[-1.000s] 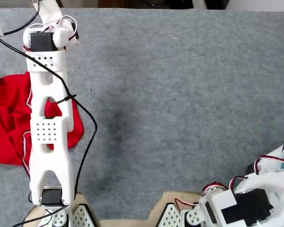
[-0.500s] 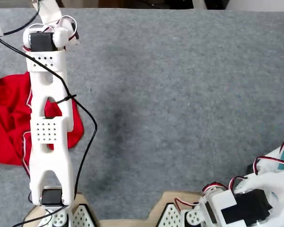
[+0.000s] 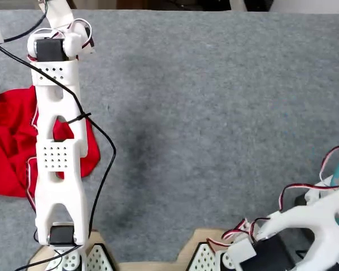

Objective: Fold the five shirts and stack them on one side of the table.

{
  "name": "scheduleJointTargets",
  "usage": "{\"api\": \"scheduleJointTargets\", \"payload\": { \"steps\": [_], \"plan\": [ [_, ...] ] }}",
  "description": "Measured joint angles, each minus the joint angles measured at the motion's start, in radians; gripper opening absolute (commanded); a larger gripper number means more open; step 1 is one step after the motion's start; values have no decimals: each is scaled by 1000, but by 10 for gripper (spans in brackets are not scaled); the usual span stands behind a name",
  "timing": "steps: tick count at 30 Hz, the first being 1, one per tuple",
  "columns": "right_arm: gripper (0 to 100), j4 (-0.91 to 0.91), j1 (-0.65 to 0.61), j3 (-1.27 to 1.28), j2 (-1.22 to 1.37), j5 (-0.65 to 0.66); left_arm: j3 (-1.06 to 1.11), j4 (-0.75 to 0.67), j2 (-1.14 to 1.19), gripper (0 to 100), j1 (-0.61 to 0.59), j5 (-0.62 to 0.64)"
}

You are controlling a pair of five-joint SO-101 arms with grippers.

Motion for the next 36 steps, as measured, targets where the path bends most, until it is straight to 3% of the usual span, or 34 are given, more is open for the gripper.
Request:
{"api": "scheduleJointTargets", "payload": {
  "steps": [17, 21, 26, 31, 36],
  "plan": [
    [7, 49, -71, -54, 0, -126, 0, 0, 0, 18, -40, 0],
    [104, 54, -74, -54, -3, -51, 0, 0, 0, 34, -40, -23],
    [212, 101, -5, -124, -68, 9, 0, 64, 0, 161, -46, -106],
    [265, 232, -12, -230, -189, 78, 0, 163, 0, 172, -167, -124],
    [264, 342, -98, -356, -295, 83, 0, 198, -21, 172, -420, -183]
  ]
}}
